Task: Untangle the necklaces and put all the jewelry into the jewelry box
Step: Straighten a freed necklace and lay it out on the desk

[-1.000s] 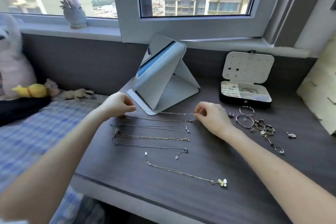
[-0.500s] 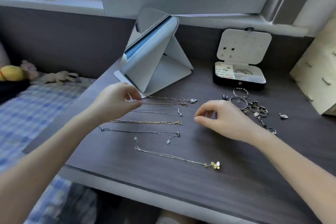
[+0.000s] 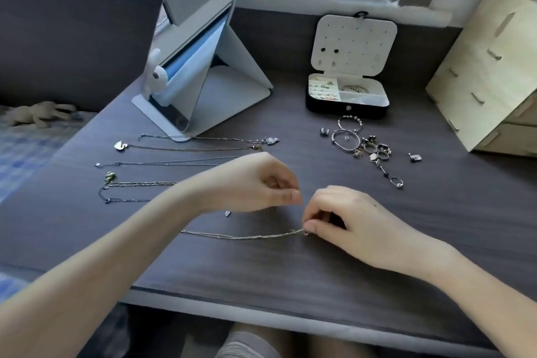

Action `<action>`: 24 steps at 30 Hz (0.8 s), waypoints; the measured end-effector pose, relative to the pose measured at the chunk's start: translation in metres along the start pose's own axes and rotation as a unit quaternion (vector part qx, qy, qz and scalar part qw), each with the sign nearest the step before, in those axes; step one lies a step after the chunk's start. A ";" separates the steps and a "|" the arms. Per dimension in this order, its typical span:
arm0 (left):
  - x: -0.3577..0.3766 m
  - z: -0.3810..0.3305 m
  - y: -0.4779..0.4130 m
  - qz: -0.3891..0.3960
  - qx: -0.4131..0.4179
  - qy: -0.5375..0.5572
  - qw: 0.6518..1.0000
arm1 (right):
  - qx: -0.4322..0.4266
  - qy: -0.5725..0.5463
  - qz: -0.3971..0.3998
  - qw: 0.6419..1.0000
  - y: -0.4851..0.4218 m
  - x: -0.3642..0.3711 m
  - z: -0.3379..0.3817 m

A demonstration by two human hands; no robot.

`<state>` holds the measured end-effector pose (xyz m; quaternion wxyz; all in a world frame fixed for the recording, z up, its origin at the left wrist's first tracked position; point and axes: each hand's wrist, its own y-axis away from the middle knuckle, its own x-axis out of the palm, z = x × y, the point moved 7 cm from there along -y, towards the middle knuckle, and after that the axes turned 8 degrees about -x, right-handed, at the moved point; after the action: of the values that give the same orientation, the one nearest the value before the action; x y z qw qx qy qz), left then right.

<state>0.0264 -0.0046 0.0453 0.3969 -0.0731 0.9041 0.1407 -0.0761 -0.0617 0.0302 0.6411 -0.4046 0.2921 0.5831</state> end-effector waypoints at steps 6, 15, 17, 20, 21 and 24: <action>0.012 -0.003 -0.025 0.024 -0.004 -0.011 1.000 | 0.082 -0.155 -0.035 0.984 -0.004 -0.019 -0.025; 0.018 0.001 -0.036 0.058 -0.015 0.114 0.992 | 0.117 -0.346 -0.067 0.928 -0.012 -0.035 -0.042; 0.020 0.000 -0.034 0.067 -0.022 0.135 0.988 | 0.127 -0.363 -0.077 0.920 -0.011 -0.036 -0.045; 0.024 0.000 -0.034 0.068 -0.034 0.168 0.983 | 0.136 -0.379 -0.081 0.912 -0.010 -0.032 -0.049; 0.025 0.001 -0.034 0.067 -0.035 0.176 0.981 | 0.141 -0.381 -0.081 0.910 -0.010 -0.031 -0.050; 0.025 0.003 -0.034 0.068 -0.045 0.206 0.975 | 0.150 -0.365 -0.079 0.915 -0.006 -0.029 -0.054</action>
<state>0.0197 -0.0366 0.0184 0.1884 -0.0563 0.9620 0.1894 -0.0692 -0.1227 0.0285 0.8003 -0.0846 0.0886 0.5869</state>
